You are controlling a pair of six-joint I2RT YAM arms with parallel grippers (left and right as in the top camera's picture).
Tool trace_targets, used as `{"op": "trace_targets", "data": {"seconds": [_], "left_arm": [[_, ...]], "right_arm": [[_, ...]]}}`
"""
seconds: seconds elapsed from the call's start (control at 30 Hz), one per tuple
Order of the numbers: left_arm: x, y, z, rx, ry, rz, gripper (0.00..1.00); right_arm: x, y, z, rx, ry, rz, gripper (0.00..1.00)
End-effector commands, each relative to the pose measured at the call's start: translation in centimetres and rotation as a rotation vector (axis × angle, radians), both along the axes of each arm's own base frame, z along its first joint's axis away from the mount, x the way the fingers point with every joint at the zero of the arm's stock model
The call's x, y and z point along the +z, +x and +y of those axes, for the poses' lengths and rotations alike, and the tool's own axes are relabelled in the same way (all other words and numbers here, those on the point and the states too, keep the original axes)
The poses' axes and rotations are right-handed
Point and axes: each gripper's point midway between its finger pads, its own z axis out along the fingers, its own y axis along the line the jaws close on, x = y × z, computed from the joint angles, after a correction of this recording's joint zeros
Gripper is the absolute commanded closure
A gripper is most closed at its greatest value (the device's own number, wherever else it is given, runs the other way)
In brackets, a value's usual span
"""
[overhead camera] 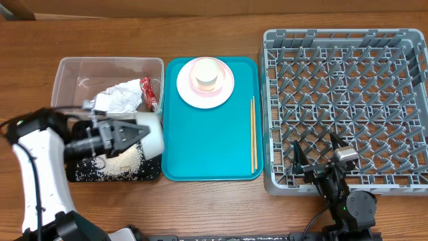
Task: Sort waste into correct bins and load items into the dishwasher
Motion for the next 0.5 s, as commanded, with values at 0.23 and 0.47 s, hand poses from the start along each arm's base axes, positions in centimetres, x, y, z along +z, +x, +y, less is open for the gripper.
{"op": "trace_targets", "data": {"seconds": [0.23,0.47], "left_arm": [[-4.5,0.0,-6.1,-0.165,0.309,0.214,0.96],[-7.9,0.3,-9.6,-0.189,0.622,0.197,0.96]], "right_arm": [[-0.2,0.0,-0.1,-0.003,-0.006,-0.006,0.0],[-0.2,0.0,-0.1,-0.003,-0.006,-0.006,0.0]]}}
